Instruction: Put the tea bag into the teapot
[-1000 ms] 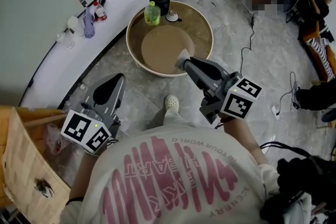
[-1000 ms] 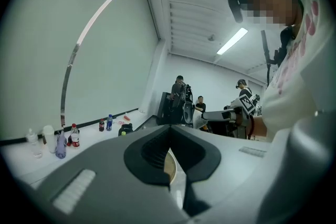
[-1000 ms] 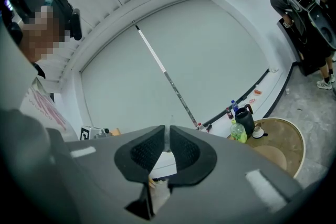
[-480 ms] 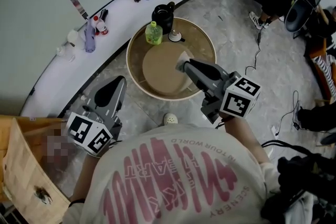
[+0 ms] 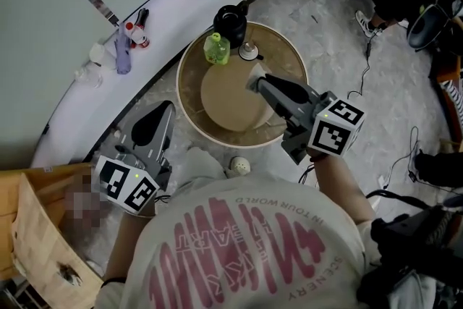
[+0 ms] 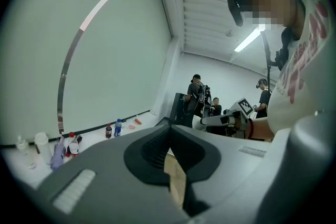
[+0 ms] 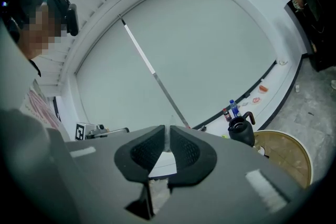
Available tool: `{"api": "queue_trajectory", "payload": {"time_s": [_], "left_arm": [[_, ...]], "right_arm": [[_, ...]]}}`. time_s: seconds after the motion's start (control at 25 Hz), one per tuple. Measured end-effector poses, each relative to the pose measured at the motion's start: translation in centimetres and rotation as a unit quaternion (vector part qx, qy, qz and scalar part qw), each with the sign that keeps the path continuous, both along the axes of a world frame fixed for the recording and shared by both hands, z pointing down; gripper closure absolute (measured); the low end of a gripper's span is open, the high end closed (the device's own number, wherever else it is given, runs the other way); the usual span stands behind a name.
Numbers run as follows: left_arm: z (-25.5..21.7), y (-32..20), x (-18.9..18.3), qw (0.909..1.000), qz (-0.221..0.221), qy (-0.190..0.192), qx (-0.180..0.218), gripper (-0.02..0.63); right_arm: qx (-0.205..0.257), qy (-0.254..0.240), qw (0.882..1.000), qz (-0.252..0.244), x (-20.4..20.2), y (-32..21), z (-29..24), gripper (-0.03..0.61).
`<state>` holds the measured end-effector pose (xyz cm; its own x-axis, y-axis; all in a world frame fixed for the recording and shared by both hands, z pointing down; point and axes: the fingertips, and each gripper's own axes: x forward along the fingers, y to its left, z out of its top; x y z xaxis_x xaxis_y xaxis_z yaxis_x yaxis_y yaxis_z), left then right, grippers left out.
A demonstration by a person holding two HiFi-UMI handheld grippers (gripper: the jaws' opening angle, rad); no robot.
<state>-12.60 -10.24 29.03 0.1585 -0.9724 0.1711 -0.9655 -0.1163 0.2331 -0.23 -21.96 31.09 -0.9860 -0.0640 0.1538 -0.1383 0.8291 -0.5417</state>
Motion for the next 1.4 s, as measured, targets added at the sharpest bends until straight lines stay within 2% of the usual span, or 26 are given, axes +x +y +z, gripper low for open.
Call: {"api": "queue_trajectory", "payload": {"time_s": [0.24, 0.32, 0.44, 0.56, 0.72, 0.92, 1.16, 1.4], "left_arm": [[2.7, -4.1, -4.4, 0.9981, 0.054, 0.020, -0.019, 0.598], [4.5, -5.5, -5.9, 0.9960, 0.081, 0.010, -0.038, 0.598], [5.3, -8.0, -7.0, 0.9871, 0.149, -0.031, -0.050, 0.598], [5.1, -10.4, -9.1, 0.9798, 0.195, -0.016, -0.043, 0.598], [6.3, -13.7, -13.8, 0.9768, 0.207, -0.009, -0.055, 0.598], [8.2, -17.1, -17.2, 0.9692, 0.237, -0.004, -0.066, 0.598], [10.3, -19.2, -20.8, 0.9665, 0.239, 0.012, -0.094, 0.598], [11.8, -19.6, -23.2, 0.9639, 0.242, 0.003, -0.112, 0.598]], "right_arm": [[-0.016, 0.020, 0.999, 0.041, -4.4, -3.4, 2.3, 0.541], [-0.019, 0.033, 0.998, 0.053, -6.1, -4.6, 3.0, 0.541], [-0.030, 0.049, 0.995, 0.082, -7.9, -6.5, 3.9, 0.541], [-0.041, 0.064, 0.990, 0.121, -9.5, -8.4, 5.3, 0.541], [-0.052, 0.079, 0.981, 0.168, -11.6, -11.6, 7.2, 0.541], [-0.060, 0.093, 0.971, 0.211, -13.5, -15.1, 10.0, 0.541], [-0.052, 0.115, 0.966, 0.223, -16.2, -19.3, 13.2, 0.541], [-0.027, 0.175, 0.959, 0.220, -17.1, -22.3, 17.4, 0.541]]}}
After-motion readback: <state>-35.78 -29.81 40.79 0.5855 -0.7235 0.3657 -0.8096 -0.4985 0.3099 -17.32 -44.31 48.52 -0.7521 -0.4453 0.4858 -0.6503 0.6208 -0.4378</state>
